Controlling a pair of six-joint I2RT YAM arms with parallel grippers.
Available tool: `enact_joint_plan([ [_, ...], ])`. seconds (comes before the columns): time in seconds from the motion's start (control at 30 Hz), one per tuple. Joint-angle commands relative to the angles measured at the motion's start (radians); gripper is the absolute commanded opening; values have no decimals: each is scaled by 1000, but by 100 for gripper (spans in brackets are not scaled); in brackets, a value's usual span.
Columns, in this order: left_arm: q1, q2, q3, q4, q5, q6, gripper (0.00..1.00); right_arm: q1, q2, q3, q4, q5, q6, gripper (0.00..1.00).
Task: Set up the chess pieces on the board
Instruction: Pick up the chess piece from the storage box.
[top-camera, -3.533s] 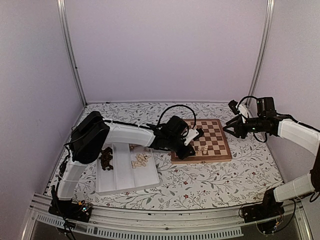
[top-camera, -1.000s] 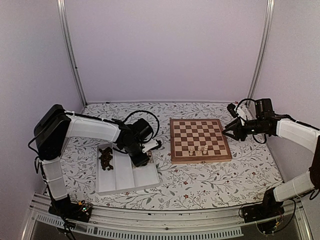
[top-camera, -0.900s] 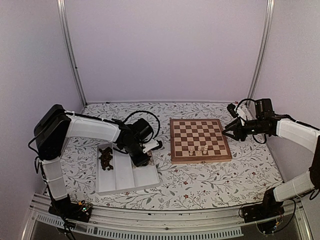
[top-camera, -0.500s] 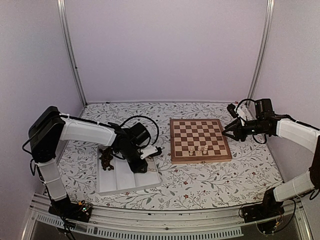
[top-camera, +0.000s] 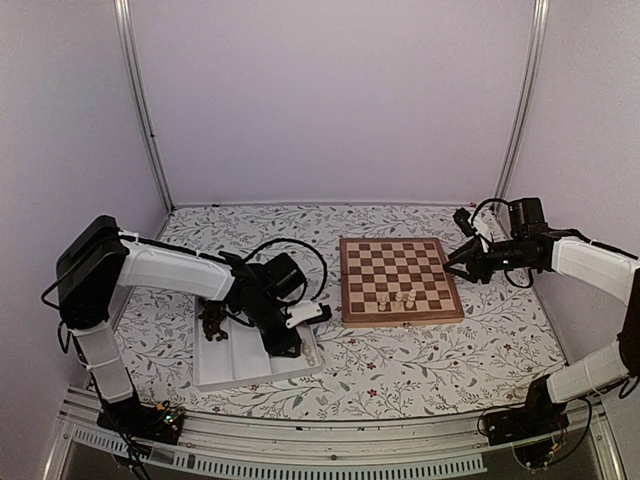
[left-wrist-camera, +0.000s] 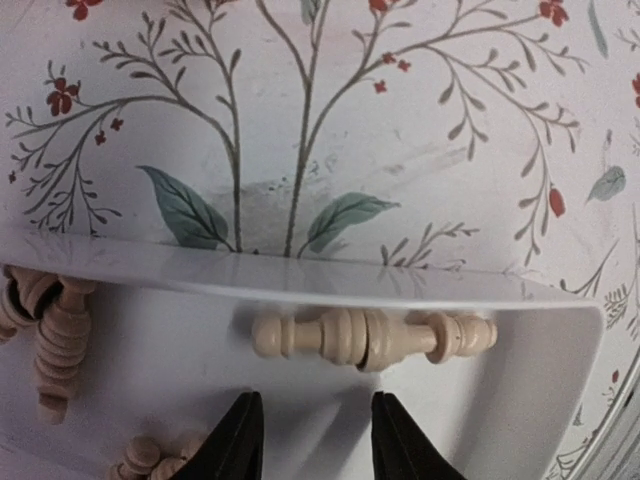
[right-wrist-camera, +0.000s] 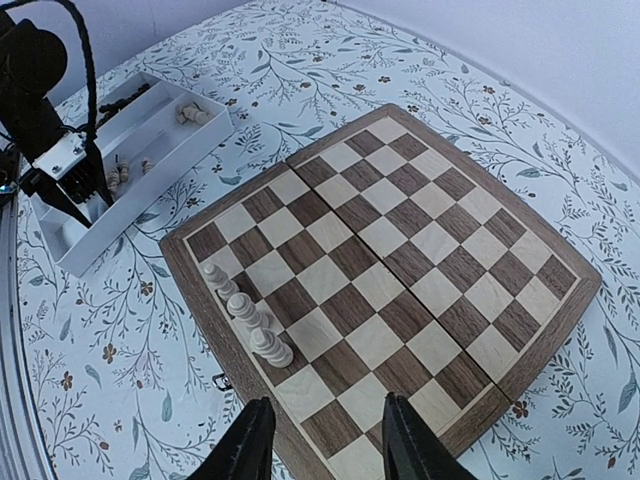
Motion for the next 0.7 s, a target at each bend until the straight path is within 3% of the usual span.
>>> enact_joint_plan([
  [0.0, -42, -66, -57, 39, -22, 11, 39, -3, 19, 36, -4, -32, 16, 40],
  [0.23, -47, -45, -52, 46, -67, 24, 35, -2, 48, 48, -15, -46, 20, 40],
  [0.47, -48, -139, -66, 126, -61, -27, 44, -4, 48, 47, -14, -42, 20, 40],
  [0.67, -44, -109, 11, 144, -68, -317, 46, -4, 40, 43, -13, -36, 17, 40],
])
